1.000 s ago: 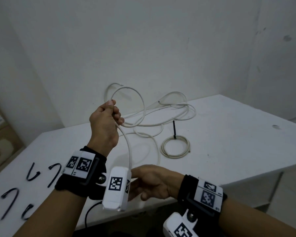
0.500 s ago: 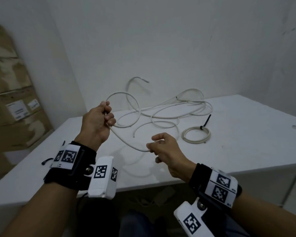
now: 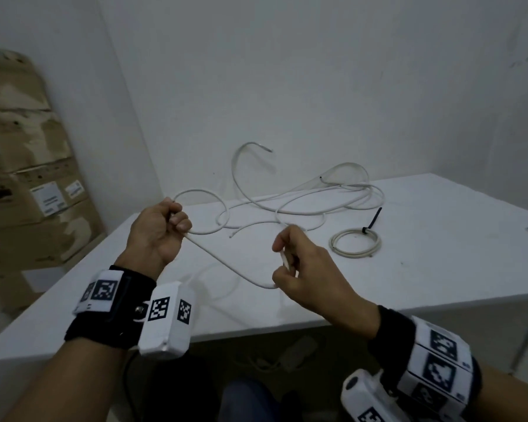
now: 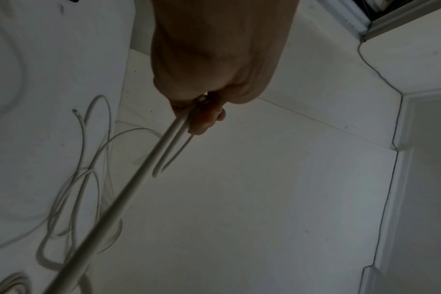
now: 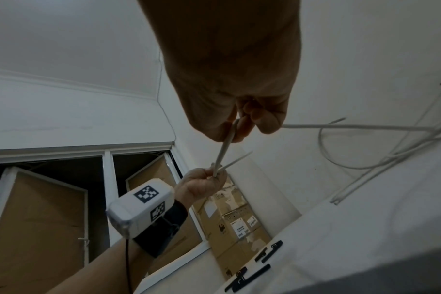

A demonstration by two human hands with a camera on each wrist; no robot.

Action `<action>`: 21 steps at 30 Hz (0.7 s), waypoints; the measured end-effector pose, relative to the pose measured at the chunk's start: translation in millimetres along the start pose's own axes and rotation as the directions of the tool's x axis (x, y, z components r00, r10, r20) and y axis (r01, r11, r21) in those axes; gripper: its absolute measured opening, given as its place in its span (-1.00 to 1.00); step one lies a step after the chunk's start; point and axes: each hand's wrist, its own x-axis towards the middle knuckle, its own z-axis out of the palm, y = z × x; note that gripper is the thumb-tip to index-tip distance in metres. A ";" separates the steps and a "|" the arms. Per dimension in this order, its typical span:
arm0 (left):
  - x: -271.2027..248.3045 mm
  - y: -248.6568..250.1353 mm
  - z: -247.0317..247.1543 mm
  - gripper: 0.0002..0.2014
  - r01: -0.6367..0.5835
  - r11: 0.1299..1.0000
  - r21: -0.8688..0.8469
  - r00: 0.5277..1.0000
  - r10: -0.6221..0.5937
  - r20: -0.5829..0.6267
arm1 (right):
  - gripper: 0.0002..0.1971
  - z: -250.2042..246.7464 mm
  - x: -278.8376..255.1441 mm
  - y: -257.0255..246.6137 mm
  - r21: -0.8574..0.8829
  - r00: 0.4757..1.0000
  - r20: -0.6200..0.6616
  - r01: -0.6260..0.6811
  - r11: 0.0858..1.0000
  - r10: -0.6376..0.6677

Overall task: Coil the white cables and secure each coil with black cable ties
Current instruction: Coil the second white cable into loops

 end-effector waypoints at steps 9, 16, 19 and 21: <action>0.6 -59.6 24.1 -0.76 0.203 0.970 0.136 0.945 -0.230 0.231 | -0.83 -32.3 -8.7 51.0 0.730 0.732 0.030 -0.481 0.486 0.680; -2.1 -68.4 34.9 -0.79 0.364 0.911 0.192 0.852 -0.409 0.326 | -0.85 -26.2 18.2 81.9 0.962 0.509 0.171 -0.270 -0.032 0.844; -1.4 -69.5 35.4 -0.81 0.321 0.901 0.293 0.857 -0.408 0.316 | -0.88 -10.8 22.5 80.4 0.944 0.585 0.187 -0.329 0.020 0.789; 0.0 -71.3 33.2 -0.81 0.286 0.886 0.365 0.865 -0.403 0.299 | -0.85 -2.8 18.1 78.9 0.874 0.676 0.067 -0.394 0.284 0.734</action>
